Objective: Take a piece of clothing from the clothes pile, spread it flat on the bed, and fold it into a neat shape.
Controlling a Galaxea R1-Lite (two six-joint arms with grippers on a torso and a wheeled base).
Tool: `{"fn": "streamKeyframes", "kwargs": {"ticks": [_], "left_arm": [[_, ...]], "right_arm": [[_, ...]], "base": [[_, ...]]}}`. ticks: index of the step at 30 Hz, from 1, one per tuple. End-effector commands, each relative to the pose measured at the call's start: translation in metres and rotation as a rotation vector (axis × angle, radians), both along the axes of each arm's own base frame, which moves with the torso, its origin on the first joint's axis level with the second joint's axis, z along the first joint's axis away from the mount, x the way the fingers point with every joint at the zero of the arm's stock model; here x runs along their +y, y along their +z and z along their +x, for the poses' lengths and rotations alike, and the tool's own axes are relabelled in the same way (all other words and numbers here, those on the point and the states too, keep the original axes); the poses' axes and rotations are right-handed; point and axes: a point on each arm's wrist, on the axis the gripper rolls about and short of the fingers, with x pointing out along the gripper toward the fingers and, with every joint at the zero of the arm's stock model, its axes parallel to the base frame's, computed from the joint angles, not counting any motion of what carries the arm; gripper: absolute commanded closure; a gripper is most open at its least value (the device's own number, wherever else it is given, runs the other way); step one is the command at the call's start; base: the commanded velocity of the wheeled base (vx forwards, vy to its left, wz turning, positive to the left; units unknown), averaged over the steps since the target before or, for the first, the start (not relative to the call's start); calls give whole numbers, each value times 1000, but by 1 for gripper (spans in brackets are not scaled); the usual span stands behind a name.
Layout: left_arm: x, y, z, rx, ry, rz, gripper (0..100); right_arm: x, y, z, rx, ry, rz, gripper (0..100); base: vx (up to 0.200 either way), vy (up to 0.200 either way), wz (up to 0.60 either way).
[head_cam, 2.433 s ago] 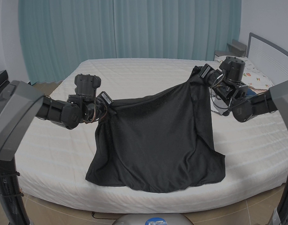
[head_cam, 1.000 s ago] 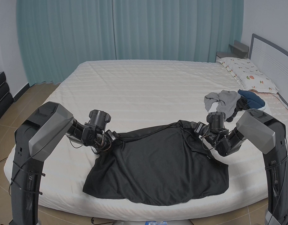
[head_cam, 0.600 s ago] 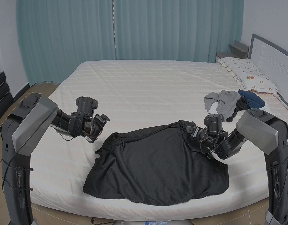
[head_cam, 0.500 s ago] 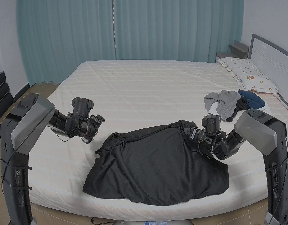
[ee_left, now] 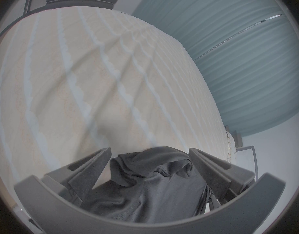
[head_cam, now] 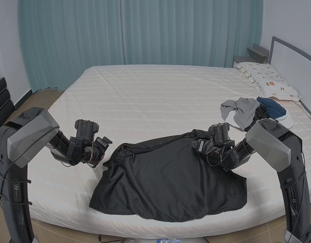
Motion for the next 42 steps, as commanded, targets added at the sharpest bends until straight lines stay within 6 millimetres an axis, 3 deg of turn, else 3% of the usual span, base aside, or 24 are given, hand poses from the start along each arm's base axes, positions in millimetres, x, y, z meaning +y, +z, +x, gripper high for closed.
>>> {"fn": "streamKeyframes", "kwargs": {"ticks": [1, 4, 5, 12, 25, 40, 41, 42], "left_arm": [[2, -8, -11, -5, -1, 8, 0], [3, -8, -12, -19, 3, 2, 0], [3, -8, -13, -22, 2, 3, 0], [6, -10, -14, -15, 5, 5, 0], [6, -14, -15, -3, 6, 9, 0], [7, -15, -16, 1, 6, 10, 0], [7, -15, -16, 1, 6, 10, 0], [7, -15, -16, 1, 6, 10, 0]], "right_arm": [[8, -9, 12, 12, -1, -18, 0], [9, -9, 14, 22, -3, -22, 0], [9, -9, 15, 29, -3, -25, 100], [2, -6, 17, 42, -20, -29, 100], [-48, 22, 37, -41, -118, 20, 100], [-100, 7, 61, -90, -211, 43, 100], [-101, 6, 62, -92, -215, 53, 0], [-101, 6, 63, -96, -215, 68, 0]], "base": [[0, 0, 0], [0, 0, 0], [0, 0, 0], [0, 0, 0], [0, 0, 0], [0, 0, 0], [0, 0, 0], [0, 0, 0]]}}
